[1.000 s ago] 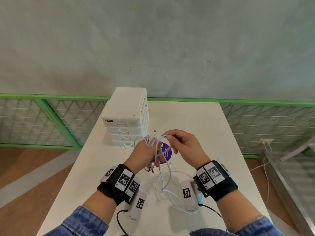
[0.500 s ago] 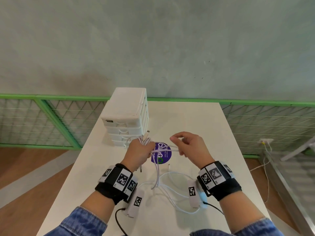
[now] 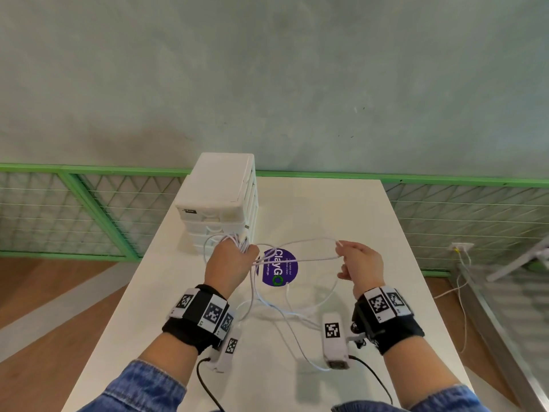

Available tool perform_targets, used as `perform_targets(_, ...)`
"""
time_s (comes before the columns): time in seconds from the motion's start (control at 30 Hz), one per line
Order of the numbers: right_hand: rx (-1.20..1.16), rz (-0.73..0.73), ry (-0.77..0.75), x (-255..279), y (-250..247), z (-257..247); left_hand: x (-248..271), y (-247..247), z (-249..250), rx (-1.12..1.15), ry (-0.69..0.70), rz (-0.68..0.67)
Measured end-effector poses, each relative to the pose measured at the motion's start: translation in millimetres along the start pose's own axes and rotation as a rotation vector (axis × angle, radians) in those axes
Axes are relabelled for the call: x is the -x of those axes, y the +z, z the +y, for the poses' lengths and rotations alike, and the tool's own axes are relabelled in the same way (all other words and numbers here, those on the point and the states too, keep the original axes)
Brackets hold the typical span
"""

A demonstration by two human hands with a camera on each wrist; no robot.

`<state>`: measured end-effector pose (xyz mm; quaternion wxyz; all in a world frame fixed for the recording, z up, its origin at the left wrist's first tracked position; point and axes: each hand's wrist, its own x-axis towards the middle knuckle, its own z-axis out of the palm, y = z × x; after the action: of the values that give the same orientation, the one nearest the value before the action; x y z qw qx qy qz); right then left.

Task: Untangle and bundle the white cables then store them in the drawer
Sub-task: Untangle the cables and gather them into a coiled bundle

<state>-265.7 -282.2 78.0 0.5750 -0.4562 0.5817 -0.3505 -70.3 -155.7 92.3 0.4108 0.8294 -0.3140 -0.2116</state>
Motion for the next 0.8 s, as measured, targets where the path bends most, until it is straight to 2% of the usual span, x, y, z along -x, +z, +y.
perform_targets(0.07, 0.228, 0.011, -0.023, -8, -3, 6, 1, 0, 2, -0.010, 0.013, 0.021)
perform_targets(0.13, 0.586, -0.094, -0.071, -10, -4, 10, 5, 2, 6, -0.014, 0.054, 0.027)
perform_targets(0.2, 0.841, -0.192, -0.231, -7, -3, 16, 10, 5, 10, -0.047, 0.107, 0.026)
perform_targets(0.3, 0.773, -0.313, -0.678, 5, 6, 10, 12, 10, 14, -0.100, 0.195, 0.015)
perform_targets(0.37, 0.776, -0.437, -0.838, 14, 17, 2, 14, 13, 16, -0.139, 0.244, -0.005)
perform_targets(0.4, 0.822, -0.484, -0.848, 18, 23, 0, 15, 14, 18, -0.148, 0.267, -0.016)
perform_targets(0.47, 0.890, -0.541, -0.769, 23, 31, 0, 17, 15, 22, -0.154, 0.303, -0.004)
perform_targets(0.53, 0.788, -0.519, -0.701, 26, 31, 1, 15, 9, 23, -0.161, 0.319, 0.058)
perform_targets(0.67, 0.697, -0.177, -0.710, 12, 7, -4, 1, -19, 8, -0.191, 0.232, 0.172)
perform_targets(0.73, 0.682, -0.028, -0.581, -7, -12, -2, -7, -32, -3, -0.170, 0.168, 0.227)
perform_targets(0.8, 0.733, 0.038, -0.370, -24, -28, 8, -10, -40, -9, -0.141, 0.131, 0.281)
